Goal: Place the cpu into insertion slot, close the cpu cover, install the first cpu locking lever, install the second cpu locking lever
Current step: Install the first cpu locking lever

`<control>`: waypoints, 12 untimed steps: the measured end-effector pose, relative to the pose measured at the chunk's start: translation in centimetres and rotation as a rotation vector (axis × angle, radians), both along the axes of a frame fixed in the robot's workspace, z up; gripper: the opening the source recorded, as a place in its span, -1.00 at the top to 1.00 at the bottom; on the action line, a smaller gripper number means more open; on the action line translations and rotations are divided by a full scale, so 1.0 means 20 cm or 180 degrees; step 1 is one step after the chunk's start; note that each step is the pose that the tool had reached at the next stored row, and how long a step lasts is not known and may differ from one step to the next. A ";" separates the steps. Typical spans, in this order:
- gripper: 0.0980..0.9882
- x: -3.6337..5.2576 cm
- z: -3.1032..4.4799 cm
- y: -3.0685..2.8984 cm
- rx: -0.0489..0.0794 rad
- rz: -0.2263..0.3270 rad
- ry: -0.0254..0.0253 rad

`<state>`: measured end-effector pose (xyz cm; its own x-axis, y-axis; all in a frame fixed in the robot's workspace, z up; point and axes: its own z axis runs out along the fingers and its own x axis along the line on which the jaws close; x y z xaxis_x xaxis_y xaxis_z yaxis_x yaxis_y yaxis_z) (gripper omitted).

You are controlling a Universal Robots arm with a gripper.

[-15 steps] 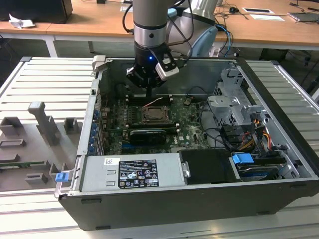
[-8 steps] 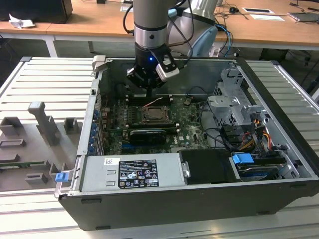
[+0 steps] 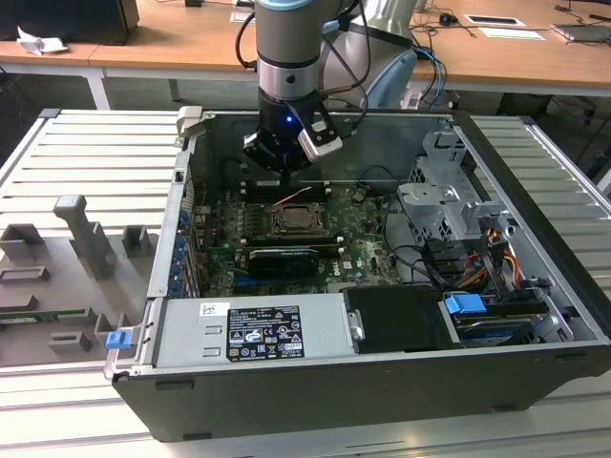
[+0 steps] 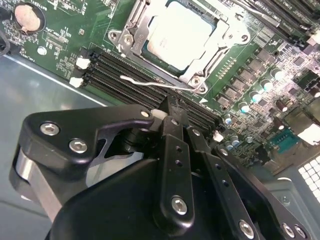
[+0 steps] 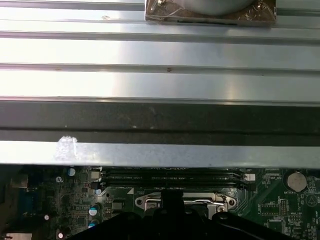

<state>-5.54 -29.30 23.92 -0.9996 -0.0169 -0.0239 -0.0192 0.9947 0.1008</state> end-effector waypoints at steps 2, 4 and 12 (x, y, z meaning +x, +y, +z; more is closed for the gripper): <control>0.98 0.001 -0.011 0.000 0.0001 0.0061 0.0000; 0.98 0.016 -0.029 0.000 0.0000 0.0073 0.0000; 0.98 0.052 -0.056 0.000 0.0000 0.0073 0.0000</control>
<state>-4.51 -29.30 22.81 -0.9989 -0.0399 -0.0238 -0.0421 0.9940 0.1006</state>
